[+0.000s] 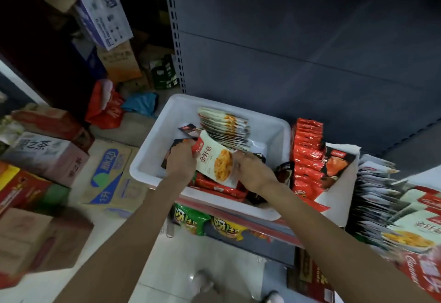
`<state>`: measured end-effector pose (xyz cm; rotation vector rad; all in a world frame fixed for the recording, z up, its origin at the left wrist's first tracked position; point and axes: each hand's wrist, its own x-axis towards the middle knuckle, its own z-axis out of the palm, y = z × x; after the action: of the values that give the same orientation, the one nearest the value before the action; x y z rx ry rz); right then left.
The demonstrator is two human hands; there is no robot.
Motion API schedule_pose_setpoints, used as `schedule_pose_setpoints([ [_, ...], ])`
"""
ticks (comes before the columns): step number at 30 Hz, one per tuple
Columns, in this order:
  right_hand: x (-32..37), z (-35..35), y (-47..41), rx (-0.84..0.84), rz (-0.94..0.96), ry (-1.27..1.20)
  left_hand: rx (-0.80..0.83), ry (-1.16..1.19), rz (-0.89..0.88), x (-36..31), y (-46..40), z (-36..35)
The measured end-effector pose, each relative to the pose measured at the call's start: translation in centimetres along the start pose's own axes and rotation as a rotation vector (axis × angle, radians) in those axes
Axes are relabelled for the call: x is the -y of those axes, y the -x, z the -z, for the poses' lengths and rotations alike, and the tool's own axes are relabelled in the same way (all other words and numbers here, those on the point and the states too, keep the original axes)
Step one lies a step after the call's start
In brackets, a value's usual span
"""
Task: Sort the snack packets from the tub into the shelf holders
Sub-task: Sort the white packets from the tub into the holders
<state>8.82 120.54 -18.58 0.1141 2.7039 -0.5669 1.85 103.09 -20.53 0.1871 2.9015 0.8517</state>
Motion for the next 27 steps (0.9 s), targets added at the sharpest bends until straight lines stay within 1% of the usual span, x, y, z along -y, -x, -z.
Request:
schedule_pose_setpoints([
  [2,-0.2,1.0,0.3,-0.174,-0.005,-0.131,-0.058,0.004,-0.154,-0.8,0.5,1.2],
  [3,-0.3,1.6,0.5,-0.23,-0.01,-0.21,-0.086,0.004,-0.219,-1.2,0.7,1.9],
  [5,-0.6,2.6,0.8,-0.257,0.007,-0.336,-0.091,0.018,-0.346,-2.5,1.0,3.1],
  [8,-1.0,4.0,1.7,-0.266,0.044,-0.583,-0.025,0.094,-0.495,-5.3,1.7,4.3],
  [10,-1.5,5.3,2.9,-0.317,0.039,-0.767,-0.059,0.186,-0.506,-7.5,2.5,4.4],
  [11,-2.1,5.8,3.5,-0.349,0.039,-0.83,-0.092,0.247,-0.481,-8.7,2.8,4.2],
  [13,-3.7,6.8,5.0,-0.421,0.032,-0.928,-0.133,0.396,-0.381,-11.3,3.3,3.7],
  [15,-5.8,7.9,7.0,-0.495,-0.006,-1.081,-0.114,0.546,-0.276,-13.9,3.9,2.4],
  [17,-8.3,9.2,9.4,-0.57,-0.03,-1.299,-0.063,0.624,-0.231,-16.5,4.8,0.6],
  [19,-11.3,10.5,12.0,-0.67,-0.028,-1.394,0.006,0.607,-0.259,-19.1,5.9,-1.4],
  [24,-18.9,12.8,18.4,-0.939,-0.06,-1.354,0.19,0.51,-0.435,-26.0,9.2,-7.0],
  [27,-22.4,13.3,21.3,-1.034,-0.095,-1.304,0.42,0.362,-0.613,-29.7,11.3,-9.8],
])
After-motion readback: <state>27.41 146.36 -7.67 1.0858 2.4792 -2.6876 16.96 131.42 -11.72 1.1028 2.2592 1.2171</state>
